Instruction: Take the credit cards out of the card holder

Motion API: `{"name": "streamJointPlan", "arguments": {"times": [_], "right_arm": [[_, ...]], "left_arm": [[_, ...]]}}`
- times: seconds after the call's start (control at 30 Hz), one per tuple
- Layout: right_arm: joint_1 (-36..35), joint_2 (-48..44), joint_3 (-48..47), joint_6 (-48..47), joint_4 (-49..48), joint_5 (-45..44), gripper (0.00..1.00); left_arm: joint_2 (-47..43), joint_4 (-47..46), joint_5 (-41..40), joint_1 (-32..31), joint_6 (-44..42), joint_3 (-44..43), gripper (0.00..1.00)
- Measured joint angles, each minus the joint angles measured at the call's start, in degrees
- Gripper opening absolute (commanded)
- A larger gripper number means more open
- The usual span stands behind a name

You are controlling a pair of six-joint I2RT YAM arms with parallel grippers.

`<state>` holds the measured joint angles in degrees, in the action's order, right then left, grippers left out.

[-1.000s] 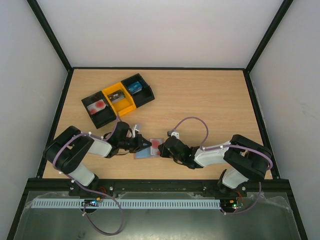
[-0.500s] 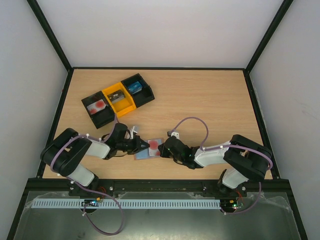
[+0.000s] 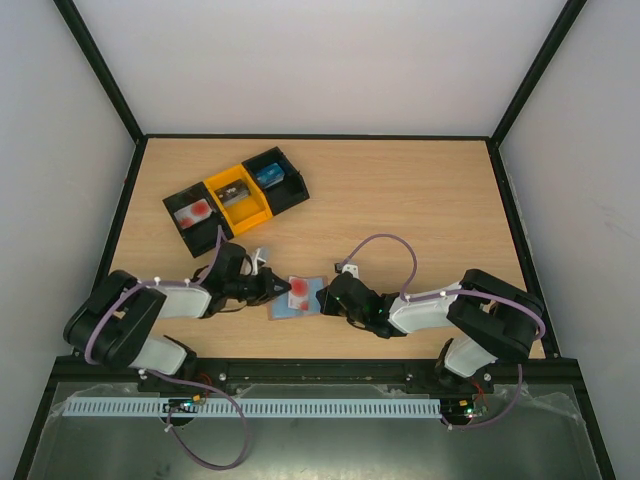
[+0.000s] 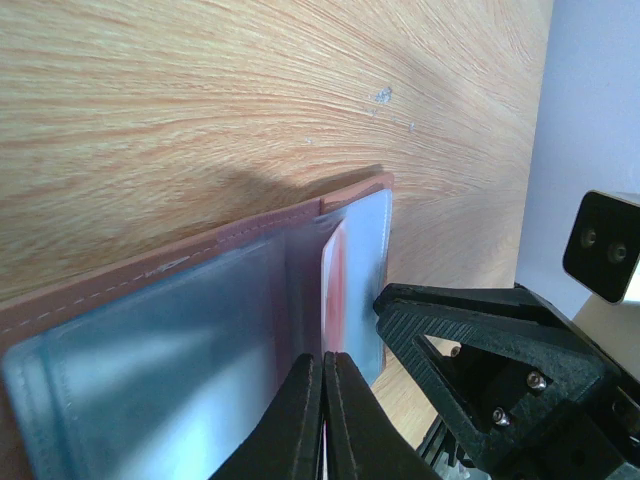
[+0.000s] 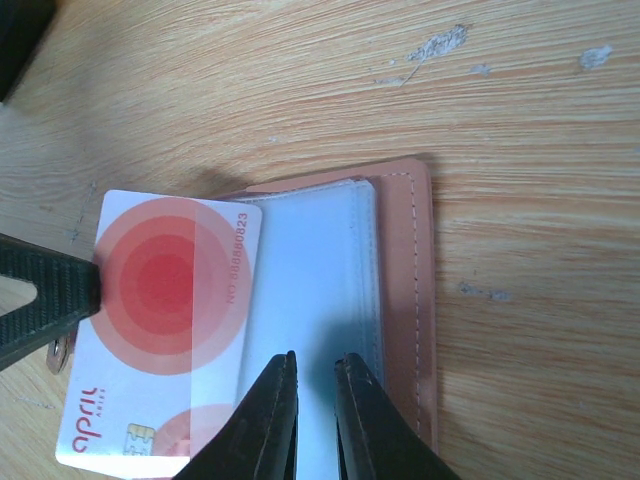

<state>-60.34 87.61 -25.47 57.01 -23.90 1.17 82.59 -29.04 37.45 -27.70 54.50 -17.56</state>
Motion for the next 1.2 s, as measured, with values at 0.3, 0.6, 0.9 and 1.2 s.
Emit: {"name": "streamJointPlan", "arguments": {"times": [0.3,0.6,0.9,1.2], "right_arm": [[0.0,-3.6,0.0,-1.3,1.8,0.2,0.17],[0.0,-1.9,-0.8,-1.3,-3.3,6.2,0.16],[0.0,7.0,-2.1,0.5,-9.4,9.7,0.16],[0.0,8.7,-2.1,1.8,-12.5,9.7,0.15]], "left_arm": [[-5.5,5.3,-0.2,1.3,-2.3,0.2,0.03],[-5.7,7.5,-0.2,1.4,-3.1,0.5,0.03],[-5.7,6.8,-0.2,1.4,-2.7,0.8,0.11],[-2.9,1.6,-0.2,-1.4,0.4,1.4,0.03]]}}
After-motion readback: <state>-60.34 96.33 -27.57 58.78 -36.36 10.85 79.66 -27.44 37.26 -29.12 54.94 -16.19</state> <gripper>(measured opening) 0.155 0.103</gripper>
